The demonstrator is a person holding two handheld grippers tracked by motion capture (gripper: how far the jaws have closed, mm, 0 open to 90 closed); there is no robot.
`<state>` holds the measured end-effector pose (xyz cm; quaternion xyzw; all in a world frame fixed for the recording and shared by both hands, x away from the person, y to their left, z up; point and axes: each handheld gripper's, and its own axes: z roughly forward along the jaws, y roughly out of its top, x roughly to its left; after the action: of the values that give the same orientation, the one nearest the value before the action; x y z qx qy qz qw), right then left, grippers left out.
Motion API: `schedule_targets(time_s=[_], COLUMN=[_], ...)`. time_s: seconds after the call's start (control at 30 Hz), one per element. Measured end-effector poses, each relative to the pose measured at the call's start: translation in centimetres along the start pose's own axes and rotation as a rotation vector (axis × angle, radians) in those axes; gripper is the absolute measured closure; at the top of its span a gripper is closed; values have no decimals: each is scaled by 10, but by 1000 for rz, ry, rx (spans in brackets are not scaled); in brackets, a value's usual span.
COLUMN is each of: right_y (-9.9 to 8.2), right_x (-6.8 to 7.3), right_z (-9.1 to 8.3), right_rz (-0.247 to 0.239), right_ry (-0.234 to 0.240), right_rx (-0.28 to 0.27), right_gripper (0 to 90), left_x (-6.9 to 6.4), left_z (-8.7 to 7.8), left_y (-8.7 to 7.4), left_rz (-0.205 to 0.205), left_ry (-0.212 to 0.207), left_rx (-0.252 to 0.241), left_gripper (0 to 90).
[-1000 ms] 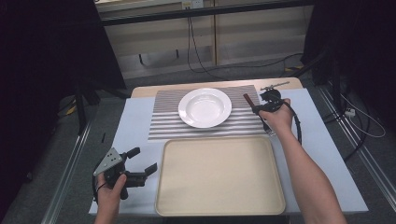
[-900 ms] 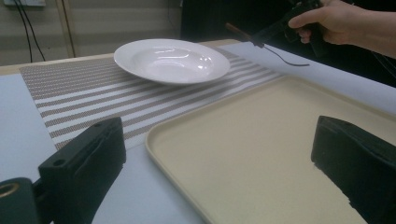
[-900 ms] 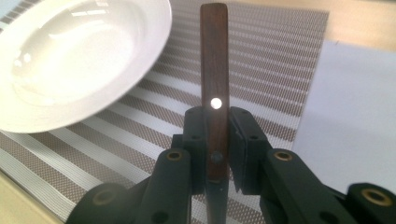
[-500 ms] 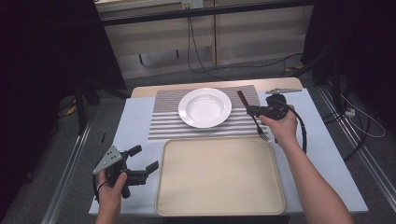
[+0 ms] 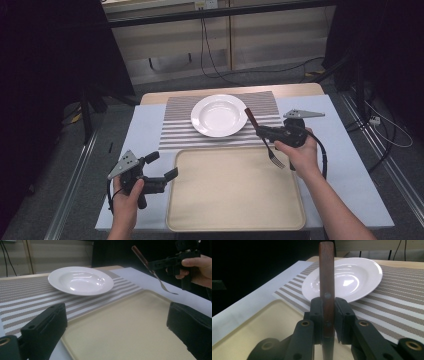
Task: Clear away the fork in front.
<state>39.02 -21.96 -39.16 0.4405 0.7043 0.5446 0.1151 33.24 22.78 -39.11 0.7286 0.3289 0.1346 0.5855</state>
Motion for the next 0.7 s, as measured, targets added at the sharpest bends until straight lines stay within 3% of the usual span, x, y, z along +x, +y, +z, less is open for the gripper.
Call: schedule_targets(time_s=[0.27, 0.7], right_y=[-17, -26], right_x=[22, 52], right_z=[0, 12], right_rz=[-6, -38], right_ry=[63, 119], right_rx=[-37, -70], right_gripper=[782, 782], left_x=[-10, -21], left_z=[19, 44], left_y=[10, 25], left_rz=[5, -35], left_ry=[-39, -39], left_rx=[21, 2], left_gripper=[34, 40])
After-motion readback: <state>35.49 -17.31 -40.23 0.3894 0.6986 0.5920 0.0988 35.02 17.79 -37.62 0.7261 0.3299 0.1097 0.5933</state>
